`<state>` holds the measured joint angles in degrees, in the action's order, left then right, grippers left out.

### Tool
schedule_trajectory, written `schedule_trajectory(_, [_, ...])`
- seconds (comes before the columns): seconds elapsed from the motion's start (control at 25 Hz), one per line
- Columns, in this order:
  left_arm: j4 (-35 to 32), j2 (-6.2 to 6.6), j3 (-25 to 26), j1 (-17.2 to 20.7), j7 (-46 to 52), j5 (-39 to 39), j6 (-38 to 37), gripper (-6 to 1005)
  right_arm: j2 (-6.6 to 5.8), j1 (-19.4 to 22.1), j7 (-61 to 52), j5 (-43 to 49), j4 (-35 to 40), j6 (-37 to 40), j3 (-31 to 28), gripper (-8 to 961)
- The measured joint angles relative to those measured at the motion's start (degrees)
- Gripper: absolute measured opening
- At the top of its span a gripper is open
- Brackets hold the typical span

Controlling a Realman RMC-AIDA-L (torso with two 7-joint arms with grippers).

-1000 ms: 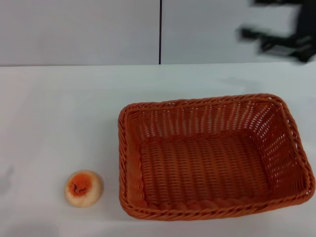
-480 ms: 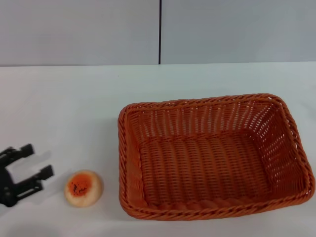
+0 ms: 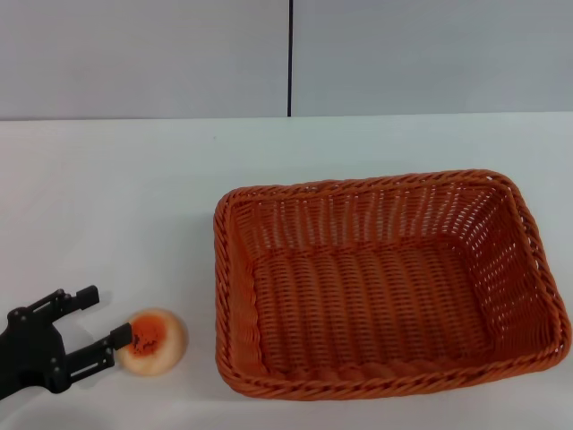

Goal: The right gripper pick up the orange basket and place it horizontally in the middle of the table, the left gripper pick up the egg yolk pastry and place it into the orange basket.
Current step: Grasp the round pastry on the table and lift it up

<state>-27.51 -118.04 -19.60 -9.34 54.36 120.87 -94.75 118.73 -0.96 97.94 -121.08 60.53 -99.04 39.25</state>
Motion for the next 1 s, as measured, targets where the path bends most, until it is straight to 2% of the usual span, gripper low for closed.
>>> schedule_trajectory(0.64, [2.22, 0.09, -0.17, -0.28, 0.19, 4.92, 1.71, 777, 0.00, -2.18, 1.79, 3.36, -3.80, 0.21, -4.79, 611])
schedule_trajectory(1.0, [2.20, 0.09, 1.32, 0.10, -0.85, 4.45, 0.32, 427, 0.10, -2.37, 2.26, 4.19, -5.49, 0.21, -6.36, 611])
